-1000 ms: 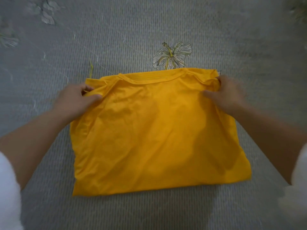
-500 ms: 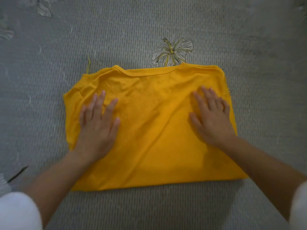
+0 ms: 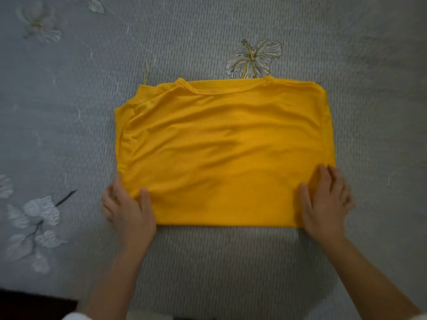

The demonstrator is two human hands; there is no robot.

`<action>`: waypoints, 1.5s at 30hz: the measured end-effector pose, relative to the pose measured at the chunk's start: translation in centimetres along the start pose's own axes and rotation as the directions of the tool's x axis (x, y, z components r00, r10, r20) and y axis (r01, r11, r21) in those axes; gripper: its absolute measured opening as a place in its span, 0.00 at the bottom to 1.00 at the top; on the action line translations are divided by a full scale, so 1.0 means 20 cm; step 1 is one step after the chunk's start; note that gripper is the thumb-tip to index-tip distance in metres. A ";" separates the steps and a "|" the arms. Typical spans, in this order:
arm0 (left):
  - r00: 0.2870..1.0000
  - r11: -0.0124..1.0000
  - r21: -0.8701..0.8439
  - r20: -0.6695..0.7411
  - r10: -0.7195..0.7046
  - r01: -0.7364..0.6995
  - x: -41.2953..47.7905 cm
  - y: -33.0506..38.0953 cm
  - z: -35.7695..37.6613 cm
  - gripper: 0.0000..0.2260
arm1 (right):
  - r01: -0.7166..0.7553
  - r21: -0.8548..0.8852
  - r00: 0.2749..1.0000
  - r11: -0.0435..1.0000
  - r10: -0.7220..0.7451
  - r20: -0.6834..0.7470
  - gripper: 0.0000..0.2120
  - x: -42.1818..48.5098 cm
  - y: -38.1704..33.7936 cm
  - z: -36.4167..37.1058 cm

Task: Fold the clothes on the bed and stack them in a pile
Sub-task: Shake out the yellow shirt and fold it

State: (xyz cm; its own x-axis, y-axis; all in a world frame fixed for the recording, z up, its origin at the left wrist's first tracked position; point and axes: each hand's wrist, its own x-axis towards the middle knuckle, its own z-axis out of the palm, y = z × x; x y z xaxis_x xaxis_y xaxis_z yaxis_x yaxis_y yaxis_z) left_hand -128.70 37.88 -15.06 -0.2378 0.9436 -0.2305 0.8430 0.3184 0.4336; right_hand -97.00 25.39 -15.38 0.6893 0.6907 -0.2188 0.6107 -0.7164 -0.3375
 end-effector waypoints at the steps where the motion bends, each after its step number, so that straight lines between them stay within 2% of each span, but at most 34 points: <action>1: 0.996 0.992 -0.088 -0.002 -0.088 0.087 -0.06 -0.01 0.00 0.29 | 0.005 -0.003 1.000 1.000 -0.005 0.013 0.31 -0.06 0.01 0.00; 2: 0.987 0.972 -0.173 0.001 -0.162 0.160 -0.11 -0.01 0.00 0.29 | -0.013 0.013 1.000 1.000 0.013 0.008 0.31 -0.09 0.02 0.00; 4: 0.963 0.913 -0.315 0.010 -0.271 0.260 -0.17 -0.02 -0.01 0.25 | -0.156 0.103 0.986 0.982 0.161 -0.051 0.30 -0.14 0.03 0.01; 6: 0.942 0.868 -0.381 0.030 -0.335 0.320 -0.20 -0.02 -0.02 0.19 | -0.356 0.221 0.916 0.908 0.386 -0.111 0.24 -0.16 0.04 0.00; 8: 0.915 0.789 -0.481 0.083 -0.394 0.383 -0.19 -0.03 -0.04 0.16 | -0.475 0.289 0.848 0.831 0.520 -0.102 0.18 -0.15 0.08 -0.02; 12: 0.802 0.416 -0.767 0.207 -0.560 0.489 -0.11 -0.07 -0.09 0.07 | -0.427 0.499 0.863 0.754 0.505 -0.025 0.09 -0.10 0.15 -0.08; 14: 0.769 0.372 -0.792 0.182 -0.613 0.484 -0.08 -0.11 -0.10 0.05 | -0.437 0.568 0.862 0.698 0.506 0.042 0.03 -0.09 0.20 -0.13; 18: 0.765 0.474 -0.754 0.058 -0.642 0.455 -0.08 -0.17 -0.11 0.10 | -0.477 0.483 0.877 0.734 0.355 0.325 0.09 -0.15 0.27 -0.19; 20: 0.801 0.644 -0.639 -0.071 -0.594 0.421 -0.09 -0.16 -0.11 0.17 | -0.462 0.447 0.859 0.766 0.260 0.441 0.09 -0.19 0.29 -0.23; 21: 0.826 0.754 -0.525 -0.158 -0.541 0.394 -0.11 -0.14 -0.11 0.21 | -0.454 0.442 0.855 0.774 0.238 0.461 0.09 -0.20 0.30 -0.24; 23: 0.902 0.932 -0.265 -0.290 -0.321 0.247 -0.19 -0.07 -0.08 0.24 | -0.435 0.476 0.878 0.764 0.244 0.412 0.08 -0.18 0.31 -0.25; 24: 0.946 0.973 -0.198 -0.276 -0.171 0.119 -0.26 -0.01 -0.05 0.25 | -0.426 0.497 0.892 0.756 0.259 0.370 0.07 -0.16 0.31 -0.26; 26: 0.990 0.983 -0.145 -0.097 0.098 -0.112 -0.43 0.12 0.06 0.25 | -0.408 0.511 0.909 0.757 0.286 0.303 0.06 -0.09 0.28 -0.25; 27: 0.973 0.966 -0.135 0.029 0.228 -0.223 -0.54 0.18 0.12 0.24 | -0.405 0.518 0.912 0.753 0.294 0.286 0.06 -0.05 0.26 -0.25; 28: 0.915 0.926 -0.137 0.156 0.371 -0.352 -0.64 0.25 0.18 0.24 | -0.411 0.538 0.910 0.736 0.301 0.284 0.04 0.00 0.24 -0.25; 29: 0.812 0.857 -0.147 0.273 0.516 -0.495 -0.76 0.31 0.25 0.26 | -0.427 0.566 0.904 0.706 0.310 0.295 0.03 0.06 0.21 -0.24; 31: 0.503 0.616 -0.132 0.460 0.732 -0.776 -0.94 0.41 0.37 0.34 | -0.457 0.607 0.889 0.651 0.316 0.331 0.04 0.17 0.16 -0.25; 32: 0.364 0.492 -0.104 0.545 0.755 -0.864 -1.01 0.46 0.41 0.37 | -0.459 0.605 0.887 0.650 0.303 0.347 0.05 0.22 0.14 -0.25; 33: 0.288 0.407 -0.063 0.608 0.739 -0.911 -1.05 0.50 0.45 0.39 | -0.448 0.591 0.891 0.671 0.278 0.360 0.06 0.26 0.11 -0.25; 34: 0.274 0.366 -0.013 0.636 0.721 -0.931 -1.07 0.55 0.48 0.38 | -0.430 0.570 0.895 0.700 0.246 0.372 0.09 0.31 0.09 -0.26; 36: 0.304 0.362 0.048 0.651 0.696 -0.931 -1.07 0.63 0.52 0.34 | -0.401 0.549 0.900 0.733 0.203 0.387 0.14 0.39 0.03 -0.27; 40: 0.269 0.280 0.118 0.755 0.599 -0.953 -1.05 0.74 0.54 0.26 | -0.380 0.512 0.902 0.771 0.185 0.391 0.13 0.53 -0.09 -0.29; 42: 0.262 0.166 0.203 0.774 0.576 -0.965 -1.06 0.79 0.55 0.23 | -0.373 0.479 0.901 0.795 0.185 0.393 0.15 0.56 -0.14 -0.27; 44: 0.221 0.082 0.210 0.818 0.532 -0.974 -1.10 0.83 0.56 0.21 | -0.377 0.466 0.898 0.800 0.193 0.395 0.16 0.58 -0.19 -0.26; 45: 0.273 0.109 0.252 0.836 0.476 -0.962 -1.11 0.85 0.57 0.22 | -0.385 0.464 0.895 0.798 0.201 0.397 0.18 0.58 -0.22 -0.26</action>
State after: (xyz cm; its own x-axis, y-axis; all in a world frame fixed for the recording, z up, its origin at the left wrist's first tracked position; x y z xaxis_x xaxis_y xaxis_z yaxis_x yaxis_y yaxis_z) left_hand -103.57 21.29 -12.39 0.7396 0.3326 -0.5852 0.4422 -0.8955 0.0499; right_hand -89.61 36.09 -11.69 0.5853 0.5136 -0.6274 0.0410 -0.7916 -0.6097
